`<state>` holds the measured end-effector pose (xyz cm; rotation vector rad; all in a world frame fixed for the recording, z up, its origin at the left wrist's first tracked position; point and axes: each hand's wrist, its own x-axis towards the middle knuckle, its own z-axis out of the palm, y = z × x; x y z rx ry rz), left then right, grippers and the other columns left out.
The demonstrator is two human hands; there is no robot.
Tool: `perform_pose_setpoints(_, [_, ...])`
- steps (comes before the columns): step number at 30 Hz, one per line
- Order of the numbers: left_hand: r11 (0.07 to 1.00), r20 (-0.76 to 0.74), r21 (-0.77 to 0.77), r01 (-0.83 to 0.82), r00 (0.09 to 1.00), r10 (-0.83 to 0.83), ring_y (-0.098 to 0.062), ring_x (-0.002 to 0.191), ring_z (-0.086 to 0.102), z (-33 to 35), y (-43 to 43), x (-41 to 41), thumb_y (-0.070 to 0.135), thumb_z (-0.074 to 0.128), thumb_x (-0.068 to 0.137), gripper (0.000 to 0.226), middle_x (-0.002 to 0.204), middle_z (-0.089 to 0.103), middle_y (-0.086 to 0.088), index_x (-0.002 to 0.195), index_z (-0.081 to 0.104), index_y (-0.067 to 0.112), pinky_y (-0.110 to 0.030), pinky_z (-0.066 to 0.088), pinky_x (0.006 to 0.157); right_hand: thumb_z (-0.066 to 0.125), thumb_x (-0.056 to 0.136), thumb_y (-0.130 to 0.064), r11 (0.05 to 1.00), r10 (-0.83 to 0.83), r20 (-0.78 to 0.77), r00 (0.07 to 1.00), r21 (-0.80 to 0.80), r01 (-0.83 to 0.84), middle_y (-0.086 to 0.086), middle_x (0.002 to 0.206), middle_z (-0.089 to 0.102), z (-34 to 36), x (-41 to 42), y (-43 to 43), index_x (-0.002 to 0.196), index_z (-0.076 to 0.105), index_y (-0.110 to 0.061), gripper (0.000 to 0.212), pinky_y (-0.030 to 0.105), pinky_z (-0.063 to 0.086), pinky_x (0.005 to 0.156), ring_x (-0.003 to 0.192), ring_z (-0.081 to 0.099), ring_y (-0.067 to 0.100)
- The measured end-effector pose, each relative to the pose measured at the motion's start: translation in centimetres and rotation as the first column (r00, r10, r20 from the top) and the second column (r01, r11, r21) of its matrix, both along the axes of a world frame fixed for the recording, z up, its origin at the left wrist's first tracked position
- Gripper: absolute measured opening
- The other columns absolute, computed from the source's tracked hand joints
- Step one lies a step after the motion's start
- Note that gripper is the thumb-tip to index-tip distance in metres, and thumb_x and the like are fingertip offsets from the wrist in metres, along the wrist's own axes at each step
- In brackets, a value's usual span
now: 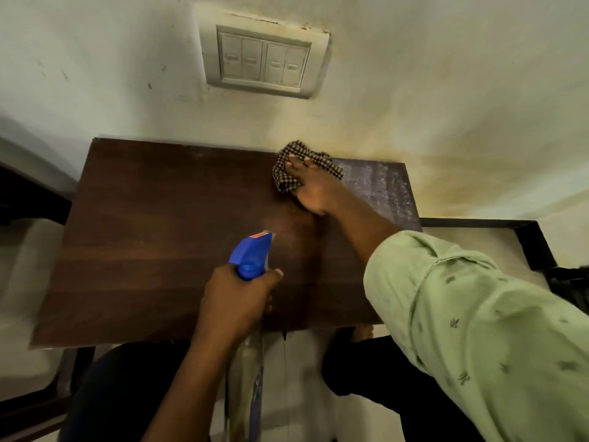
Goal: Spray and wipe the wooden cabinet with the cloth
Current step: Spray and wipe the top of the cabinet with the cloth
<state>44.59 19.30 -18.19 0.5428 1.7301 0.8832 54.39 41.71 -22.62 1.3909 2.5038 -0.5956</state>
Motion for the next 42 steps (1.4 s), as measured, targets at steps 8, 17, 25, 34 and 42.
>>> perform_pose_setpoints(8, [1.0, 0.019, 0.005, -0.002, 1.0, 0.002, -0.018, 0.053, 0.059, -0.5, 0.6, 0.8, 0.028, 0.073, 0.076, 0.017, 0.053, 0.059, -0.001, 0.078, 0.063, 0.015, -0.051, 0.055, 0.071, 0.043, 0.095, -0.021, 0.998, -0.013, -0.026, 1.0, 0.056, 0.015, -0.002, 0.161, 0.005, -0.3, -2.5, -1.7, 0.152, 0.017, -0.018, 0.063, 0.044, 0.01, 0.12, 0.148, 0.003, 0.025])
perform_pose_setpoints(17, [1.0, 0.021, 0.004, -0.024, 0.999, 0.024, -0.021, 0.059, 0.063, -0.7, 1.2, 0.7, 0.025, 0.073, 0.077, 0.013, 0.061, 0.064, -0.005, 0.085, 0.066, 0.017, -0.055, 0.056, 0.076, 0.044, 0.094, -0.014, 0.985, -0.154, -0.104, 0.983, 0.06, 0.161, -0.005, 0.161, 0.011, -0.9, 3.4, 0.9, 0.151, 0.024, -0.021, 0.061, 0.033, 0.007, 0.121, 0.148, 0.009, 0.019])
perform_pose_setpoints(25, [0.998, -0.006, 0.036, 0.043, 0.999, -0.043, -0.026, 0.06, 0.066, 0.0, 0.7, 0.1, 0.029, 0.072, 0.077, 0.02, 0.063, 0.064, -0.011, 0.082, 0.064, 0.011, -0.055, 0.056, 0.075, 0.039, 0.091, -0.025, 0.949, -0.305, -0.157, 0.939, 0.029, 0.313, 0.005, 0.157, 0.024, -1.6, -2.8, -0.7, 0.148, 0.03, -0.015, 0.059, 0.043, 0.014, 0.119, 0.145, 0.019, 0.029])
perform_pose_setpoints(34, [0.999, 0.022, 0.018, -0.037, 0.999, 0.036, -0.02, 0.055, 0.062, -0.5, 1.2, 0.6, 0.032, 0.075, 0.072, 0.017, 0.054, 0.061, -0.002, 0.077, 0.066, 0.018, -0.056, 0.056, 0.074, 0.042, 0.091, -0.013, 0.972, -0.225, -0.129, 0.966, 0.045, 0.233, -0.006, 0.16, 0.016, -1.0, 3.1, 0.8, 0.15, 0.028, -0.024, 0.062, 0.04, 0.013, 0.12, 0.147, 0.013, 0.019])
perform_pose_setpoints(42, [1.0, 0.009, 0.017, 0.011, 1.0, -0.011, -0.021, 0.058, 0.063, -0.4, 1.3, 0.9, 0.025, 0.072, 0.079, 0.016, 0.058, 0.062, -0.005, 0.084, 0.065, 0.011, -0.054, 0.056, 0.076, 0.037, 0.091, -0.022, 0.897, -0.441, -0.097, 0.892, -0.016, 0.442, 0.004, 0.161, 0.011, -0.5, 3.8, 1.5, 0.151, 0.022, -0.016, 0.063, 0.044, 0.01, 0.121, 0.147, 0.011, 0.029])
